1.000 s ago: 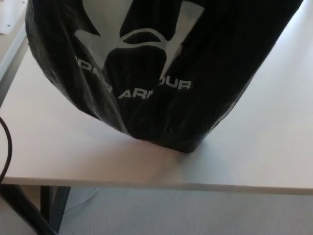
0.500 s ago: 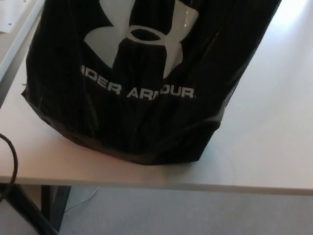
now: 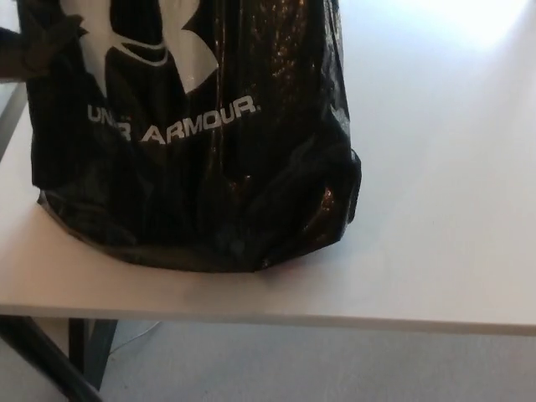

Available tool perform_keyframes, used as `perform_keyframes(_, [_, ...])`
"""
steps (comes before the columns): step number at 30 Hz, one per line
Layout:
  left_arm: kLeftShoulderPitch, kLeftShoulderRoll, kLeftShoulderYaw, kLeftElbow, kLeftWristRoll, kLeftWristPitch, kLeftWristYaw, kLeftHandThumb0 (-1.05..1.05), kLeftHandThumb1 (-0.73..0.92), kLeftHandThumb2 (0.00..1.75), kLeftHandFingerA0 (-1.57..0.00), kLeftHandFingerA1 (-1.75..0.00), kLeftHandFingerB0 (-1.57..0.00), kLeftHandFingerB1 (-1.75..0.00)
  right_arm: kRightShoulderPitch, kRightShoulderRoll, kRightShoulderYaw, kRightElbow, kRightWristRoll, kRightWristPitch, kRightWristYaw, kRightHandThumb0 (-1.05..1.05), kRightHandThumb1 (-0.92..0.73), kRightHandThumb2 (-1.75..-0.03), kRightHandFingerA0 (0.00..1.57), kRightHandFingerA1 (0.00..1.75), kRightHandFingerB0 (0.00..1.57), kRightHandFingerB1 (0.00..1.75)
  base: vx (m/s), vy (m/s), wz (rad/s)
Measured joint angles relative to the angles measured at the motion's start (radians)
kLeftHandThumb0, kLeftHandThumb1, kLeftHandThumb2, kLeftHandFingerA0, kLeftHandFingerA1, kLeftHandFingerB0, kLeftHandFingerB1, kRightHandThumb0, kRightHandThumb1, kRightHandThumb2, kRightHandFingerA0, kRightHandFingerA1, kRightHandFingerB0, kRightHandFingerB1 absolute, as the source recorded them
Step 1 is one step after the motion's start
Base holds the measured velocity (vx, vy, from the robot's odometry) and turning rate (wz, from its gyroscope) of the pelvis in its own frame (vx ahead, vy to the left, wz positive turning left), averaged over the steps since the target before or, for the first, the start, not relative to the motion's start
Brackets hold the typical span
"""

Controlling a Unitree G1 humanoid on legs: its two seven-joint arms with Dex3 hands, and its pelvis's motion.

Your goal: A plastic bag is kept infront of the robot in the middle of the desk and the robot uses both its hands to grab it from the top and lifts it up and then releases it.

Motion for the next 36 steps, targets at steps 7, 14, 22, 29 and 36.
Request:
perform_keyframes(7, [0.222, 0.031, 0.114, -0.175, -0.006, -0.065, -0.008, -0.76, 0.72, 1.06, 0.0, -0.38, -0.11, -0.26, 0.223, -0.049, 0.015, -0.266, -0.014, -0.054, 0.019, -0.6, -0.69, -0.61, 0.91, 0.82, 0.7, 0.6, 0.0, 0.0, 0.0])
perform_keyframes(14, [0.473, -0.002, 0.226, -0.388, -0.018, -0.101, -0.01, -0.67, 0.84, 0.68, -0.09, -0.29, -0.09, -0.19, 0.489, -0.054, -0.001, -0.571, -0.002, -0.061, 0.038, -0.63, -0.68, -0.61, 0.91, 0.72, 0.66, 0.56, 0.0, 0.0, 0.0])
perform_keyframes(22, [0.736, -0.079, 0.339, -0.549, -0.046, -0.135, -0.021, -0.34, 0.6, 1.13, 0.0, -0.49, 0.0, -0.49, 0.842, -0.036, -0.004, -0.89, 0.017, -0.074, 0.049, -0.64, -0.72, -0.61, 0.81, 0.66, 0.47, 0.49, 0.0, 0.0, 0.0])
perform_keyframes(29, [0.979, -0.177, 0.431, -0.642, -0.086, -0.192, -0.038, -0.34, 0.59, 1.13, -0.03, -0.52, 0.0, -0.49, 1.213, -0.025, -0.006, -1.111, 0.037, -0.124, 0.061, -0.7, -0.73, -0.61, 0.27, 0.42, 0.18, 0.32, 0.0, 0.0, 0.0])
perform_keyframes(36, [1.237, -0.311, 0.468, -0.666, -0.132, -0.291, -0.064, -0.33, 0.62, 1.15, -0.02, -0.51, 0.0, -0.48, 1.592, -0.005, -0.022, -1.224, 0.057, -0.211, 0.072, -0.68, -0.61, -0.87, 0.07, 0.46, 0.05, 0.39, 0.0, 0.0, 0.0])
